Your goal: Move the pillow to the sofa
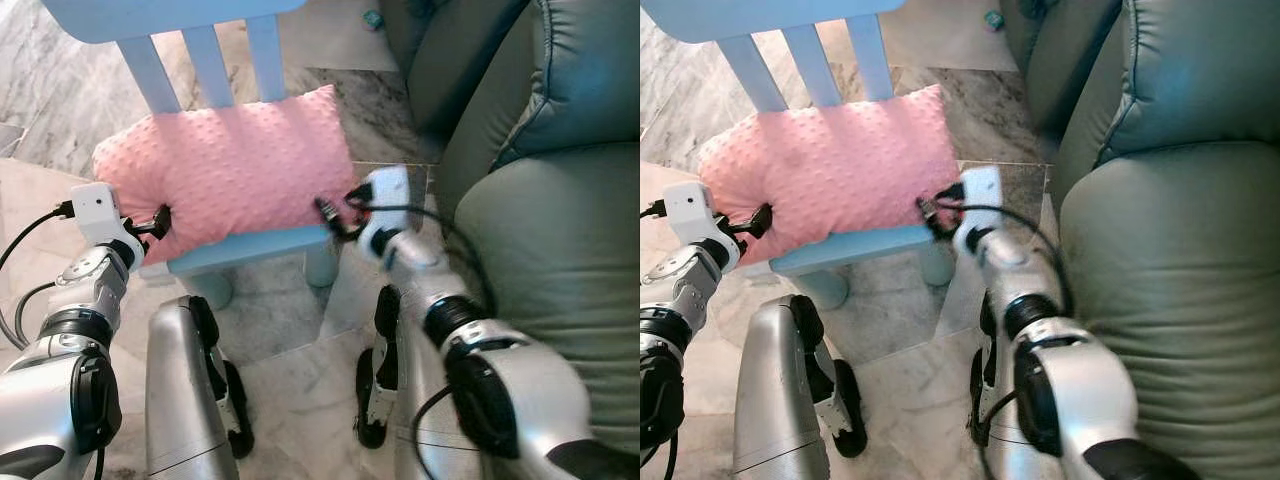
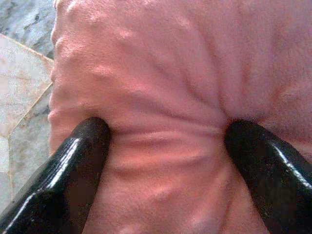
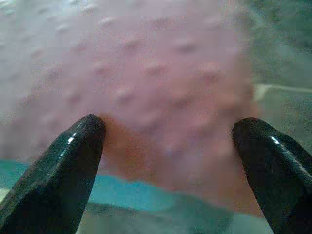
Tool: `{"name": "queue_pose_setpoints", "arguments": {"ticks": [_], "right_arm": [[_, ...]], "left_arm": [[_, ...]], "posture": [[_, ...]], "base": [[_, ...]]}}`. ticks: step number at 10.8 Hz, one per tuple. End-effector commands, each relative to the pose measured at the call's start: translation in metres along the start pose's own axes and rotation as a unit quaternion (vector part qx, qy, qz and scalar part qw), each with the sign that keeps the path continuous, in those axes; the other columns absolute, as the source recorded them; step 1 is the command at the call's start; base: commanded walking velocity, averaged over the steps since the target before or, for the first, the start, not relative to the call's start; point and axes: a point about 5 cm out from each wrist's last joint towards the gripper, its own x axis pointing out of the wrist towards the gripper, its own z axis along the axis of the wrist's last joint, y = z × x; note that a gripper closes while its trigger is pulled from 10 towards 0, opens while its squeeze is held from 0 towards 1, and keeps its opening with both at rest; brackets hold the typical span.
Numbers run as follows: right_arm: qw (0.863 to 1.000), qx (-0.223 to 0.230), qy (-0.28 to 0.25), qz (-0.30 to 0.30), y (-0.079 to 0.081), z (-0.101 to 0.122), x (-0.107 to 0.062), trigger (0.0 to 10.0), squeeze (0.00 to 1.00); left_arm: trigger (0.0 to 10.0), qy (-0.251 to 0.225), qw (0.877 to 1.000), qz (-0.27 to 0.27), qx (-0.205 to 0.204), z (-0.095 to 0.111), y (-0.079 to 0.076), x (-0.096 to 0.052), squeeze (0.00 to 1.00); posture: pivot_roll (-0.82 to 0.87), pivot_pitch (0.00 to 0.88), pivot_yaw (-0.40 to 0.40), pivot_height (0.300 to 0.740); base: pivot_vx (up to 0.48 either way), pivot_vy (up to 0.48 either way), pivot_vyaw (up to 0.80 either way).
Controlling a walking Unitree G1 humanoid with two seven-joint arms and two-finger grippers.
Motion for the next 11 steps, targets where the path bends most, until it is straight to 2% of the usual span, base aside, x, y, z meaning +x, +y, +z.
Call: {"name": "queue_pose_setpoints", "arguments": {"ticks": [1, 2, 3, 4, 8, 11], "right_arm": [[0.999, 0.05, 0.019, 0.009, 0.006, -0.015, -0.001, 10.0, 0.0], [0.998, 0.061, 0.018, 0.015, 0.012, -0.015, 0.001, 10.0, 0.0], [0.998, 0.061, 0.018, 0.022, 0.015, -0.014, 0.002, 3.0, 0.0], [0.997, 0.068, 0.014, 0.027, 0.017, -0.014, 0.002, 0.0, 0.0], [0.997, 0.068, 0.025, 0.014, 0.009, -0.02, -0.002, 0.0, 0.0], [0.997, 0.07, 0.031, 0.017, 0.01, -0.022, -0.002, 0.0, 0.0]], "left_arm": [[10.0, 0.031, 1.0, 0.007, 0.0, -0.015, 0.003, -0.003, 0.0], [10.0, 0.031, 1.0, 0.004, -0.001, -0.016, 0.001, -0.002, 0.0], [6.4, 0.029, 1.0, 0.0, -0.004, -0.016, 0.0, -0.002, 0.0], [0.0, 0.027, 1.0, -0.007, -0.01, -0.016, -0.001, -0.002, 0.0], [0.0, 0.025, 1.0, -0.012, -0.012, -0.019, 0.0, -0.004, 0.0], [0.0, 0.025, 1.0, -0.011, -0.009, -0.02, 0.001, -0.004, 0.0]], "posture": [[0.07, 0.454, -0.007, 0.461], [0.07, 0.457, -0.007, 0.461], [0.07, 0.459, -0.008, 0.461], [0.07, 0.459, -0.008, 0.461], [0.06, 0.444, -0.008, 0.461], [0.06, 0.44, -0.008, 0.461]], "base": [[0.0, 0.0, 0.0], [0.0, 0.0, 0.0], [0.0, 0.0, 0.0], [0.0, 0.0, 0.0], [0.0, 0.0, 0.0], [0.0, 0.0, 0.0]]}}
